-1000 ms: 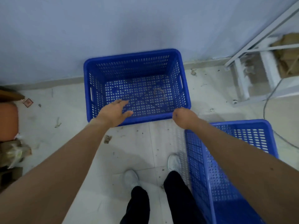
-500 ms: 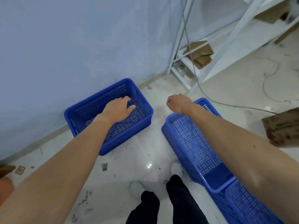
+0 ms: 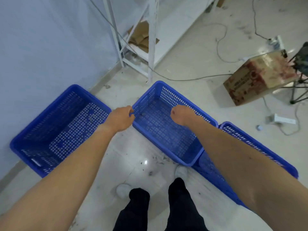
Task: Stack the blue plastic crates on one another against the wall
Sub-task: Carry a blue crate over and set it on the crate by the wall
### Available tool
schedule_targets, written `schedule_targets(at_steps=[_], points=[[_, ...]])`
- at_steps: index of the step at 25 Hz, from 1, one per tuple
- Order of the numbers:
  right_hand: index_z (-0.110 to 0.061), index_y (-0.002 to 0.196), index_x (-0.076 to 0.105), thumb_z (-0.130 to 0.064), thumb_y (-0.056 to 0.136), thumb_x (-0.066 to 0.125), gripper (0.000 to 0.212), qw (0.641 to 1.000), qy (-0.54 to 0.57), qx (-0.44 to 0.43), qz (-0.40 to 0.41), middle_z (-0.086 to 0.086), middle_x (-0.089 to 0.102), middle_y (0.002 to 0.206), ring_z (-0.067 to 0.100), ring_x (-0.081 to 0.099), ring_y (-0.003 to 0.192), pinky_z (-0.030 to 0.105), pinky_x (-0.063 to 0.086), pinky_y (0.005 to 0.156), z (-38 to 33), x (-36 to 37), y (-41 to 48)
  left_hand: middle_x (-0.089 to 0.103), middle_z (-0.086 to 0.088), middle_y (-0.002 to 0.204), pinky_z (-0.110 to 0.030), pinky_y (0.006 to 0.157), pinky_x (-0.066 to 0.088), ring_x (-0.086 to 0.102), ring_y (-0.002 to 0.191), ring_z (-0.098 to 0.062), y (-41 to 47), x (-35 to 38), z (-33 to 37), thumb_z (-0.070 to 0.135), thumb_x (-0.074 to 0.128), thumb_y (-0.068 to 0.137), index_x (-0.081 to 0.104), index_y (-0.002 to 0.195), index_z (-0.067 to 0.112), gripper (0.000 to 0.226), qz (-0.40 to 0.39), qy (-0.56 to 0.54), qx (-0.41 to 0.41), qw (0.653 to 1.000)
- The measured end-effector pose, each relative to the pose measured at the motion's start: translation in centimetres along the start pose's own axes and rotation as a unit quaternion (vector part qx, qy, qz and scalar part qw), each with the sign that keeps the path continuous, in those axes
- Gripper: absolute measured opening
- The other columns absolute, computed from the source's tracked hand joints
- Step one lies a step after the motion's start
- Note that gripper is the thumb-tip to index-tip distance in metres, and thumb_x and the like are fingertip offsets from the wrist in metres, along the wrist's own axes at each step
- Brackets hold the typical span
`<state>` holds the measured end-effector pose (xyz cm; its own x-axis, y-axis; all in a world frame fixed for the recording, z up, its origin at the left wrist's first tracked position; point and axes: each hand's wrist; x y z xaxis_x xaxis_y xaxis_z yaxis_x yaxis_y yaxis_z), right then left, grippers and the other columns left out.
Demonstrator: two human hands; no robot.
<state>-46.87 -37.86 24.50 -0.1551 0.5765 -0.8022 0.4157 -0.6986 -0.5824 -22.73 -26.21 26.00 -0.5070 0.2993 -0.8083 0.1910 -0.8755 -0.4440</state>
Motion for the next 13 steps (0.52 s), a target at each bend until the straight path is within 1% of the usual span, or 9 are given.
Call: schedule_targets(at_steps=[2,4,6,7,8,10,11,13], points=[[-0.007,0.079,0.056,-0.020,0.100,0.035,0.032,0.999,0.026,0.025,-0.027,0.009,0.058,0.086,0.030,0.056,0.085,0.034,0.040,0.075,5.1,2.2,-0.7,0.064,-0.008,0.132,-0.036,0.095,0.046,0.059,0.118,-0.030,1.0,3.8,3.1,0.029,0.048,0.097,0.058,0.129,0.013,0.037,-0.044,0.016,-0.009,0.999],[-0.009,0.074,0.047,-0.018,0.098,0.037,0.028,0.996,0.065,0.044,-0.039,0.007,0.049,0.081,0.026,0.049,0.076,0.033,0.037,0.072,9.9,4.3,-0.8,0.061,-0.007,0.136,-0.035,0.095,0.045,0.058,0.121,-0.029,2.0,7.7,5.7,0.032,0.048,0.097,0.057,0.130,0.014,0.039,-0.100,0.049,-0.007,0.994],[-0.012,0.067,0.042,-0.017,0.097,0.039,0.031,0.992,0.097,0.062,-0.054,0.006,0.045,0.071,0.024,0.043,0.063,0.035,0.037,0.064,13.3,5.8,-0.7,0.057,-0.005,0.141,-0.036,0.098,0.044,0.055,0.125,-0.029,2.6,11.1,7.5,0.036,0.049,0.097,0.054,0.135,0.015,0.043,-0.149,0.076,-0.015,0.986],[-0.013,0.067,0.043,-0.017,0.098,0.039,0.031,0.989,0.116,0.068,-0.065,0.006,0.043,0.067,0.024,0.040,0.059,0.036,0.037,0.059,15.1,6.7,-0.2,0.056,-0.003,0.143,-0.036,0.100,0.043,0.054,0.127,-0.028,3.1,13.0,8.5,0.039,0.050,0.097,0.052,0.136,0.017,0.046,-0.171,0.078,-0.015,0.982],[-0.011,0.071,0.047,-0.018,0.099,0.039,0.030,0.987,0.128,0.069,-0.072,0.007,0.045,0.067,0.025,0.040,0.058,0.037,0.037,0.056,16.6,8.0,0.6,0.055,0.000,0.143,-0.035,0.102,0.043,0.053,0.128,-0.026,3.5,15.0,9.0,0.041,0.051,0.096,0.052,0.137,0.018,0.047,-0.183,0.077,-0.019,0.980],[-0.008,0.086,0.055,-0.017,0.101,0.038,0.025,0.987,0.122,0.075,-0.079,0.011,0.053,0.075,0.027,0.046,0.062,0.040,0.042,0.059,19.5,9.9,2.3,0.056,0.003,0.142,-0.034,0.102,0.043,0.054,0.127,-0.024,4.8,18.9,10.4,0.044,0.053,0.094,0.052,0.138,0.022,0.049,-0.190,0.078,-0.013,0.979],[-0.007,0.089,0.055,-0.014,0.101,0.038,0.022,0.989,0.105,0.074,-0.080,0.012,0.056,0.080,0.026,0.049,0.063,0.042,0.044,0.061,20.6,10.7,3.2,0.056,0.003,0.142,-0.034,0.102,0.043,0.054,0.127,-0.023,5.5,20.7,10.8,0.045,0.053,0.093,0.052,0.137,0.023,0.050,-0.199,0.067,-0.018,0.977],[-0.009,0.082,0.052,-0.013,0.099,0.040,0.021,0.992,0.071,0.055,-0.086,0.010,0.053,0.077,0.026,0.049,0.063,0.043,0.046,0.063,22.2,12.4,5.3,0.056,-0.002,0.143,-0.035,0.103,0.043,0.053,0.128,-0.026,7.2,23.4,11.5,0.044,0.053,0.094,0.051,0.139,0.019,0.051,-0.215,0.035,-0.047,0.975]])
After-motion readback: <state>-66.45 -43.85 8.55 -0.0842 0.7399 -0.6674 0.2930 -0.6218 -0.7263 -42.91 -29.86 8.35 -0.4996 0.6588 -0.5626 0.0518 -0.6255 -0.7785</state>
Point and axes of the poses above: each hand's wrist, its own y-axis towards the middle knuckle, its own x-axis out of the palm, z = x × y
